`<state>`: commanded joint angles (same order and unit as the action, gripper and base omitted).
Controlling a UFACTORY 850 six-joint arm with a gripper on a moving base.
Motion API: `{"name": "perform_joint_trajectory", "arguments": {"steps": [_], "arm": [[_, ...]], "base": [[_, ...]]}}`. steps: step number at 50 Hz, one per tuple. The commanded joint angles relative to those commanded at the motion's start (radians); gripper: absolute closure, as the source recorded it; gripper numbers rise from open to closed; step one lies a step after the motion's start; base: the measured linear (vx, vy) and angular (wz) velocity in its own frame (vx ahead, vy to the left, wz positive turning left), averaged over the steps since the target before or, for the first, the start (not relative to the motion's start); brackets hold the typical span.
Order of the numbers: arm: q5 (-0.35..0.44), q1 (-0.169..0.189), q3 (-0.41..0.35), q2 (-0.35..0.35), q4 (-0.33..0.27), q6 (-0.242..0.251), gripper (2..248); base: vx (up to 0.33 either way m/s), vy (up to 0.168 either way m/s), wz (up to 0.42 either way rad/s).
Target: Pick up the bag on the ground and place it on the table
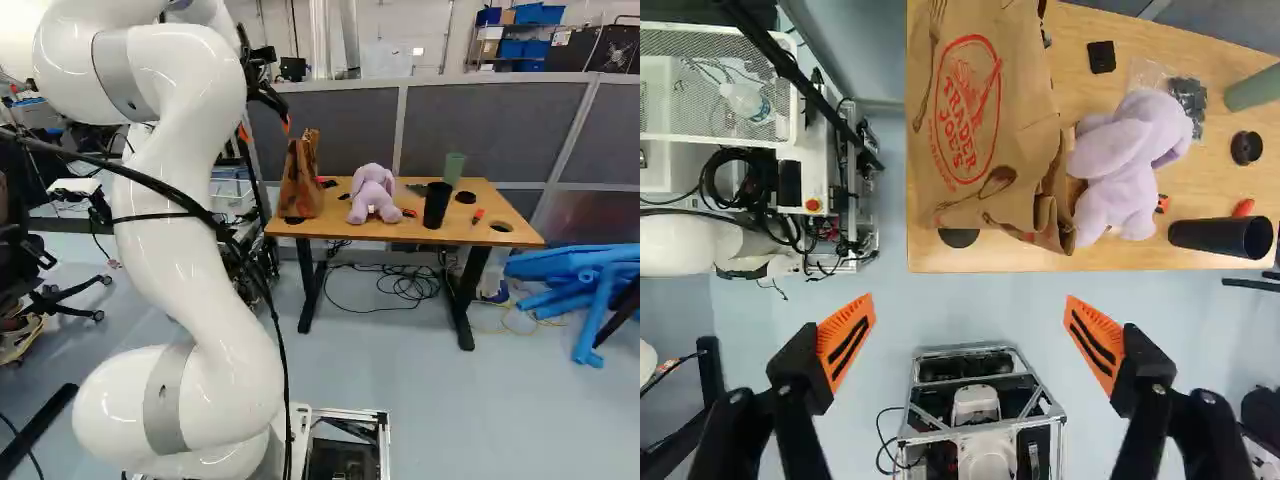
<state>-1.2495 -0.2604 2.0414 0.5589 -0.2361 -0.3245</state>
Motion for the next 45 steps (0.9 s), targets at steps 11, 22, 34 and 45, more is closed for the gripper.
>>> {"name": "perform_joint_trajectory", "arguments": {"steps": [11, 22, 34, 45], "arm": [[0.027, 0.003, -0.025, -0.011, 0.003, 0.004, 3], [0.068, 0.008, -0.063, -0.027, 0.008, 0.010, 3], [0.129, 0.016, -0.119, -0.051, 0.014, 0.020, 3], [0.199, 0.024, -0.183, -0.079, 0.022, 0.030, 3]], "base": [[0.000, 0.000, 0.000], [0.000, 0.000, 0.000], [0.000, 0.000, 0.000], [0.000, 0.000, 0.000]]}}
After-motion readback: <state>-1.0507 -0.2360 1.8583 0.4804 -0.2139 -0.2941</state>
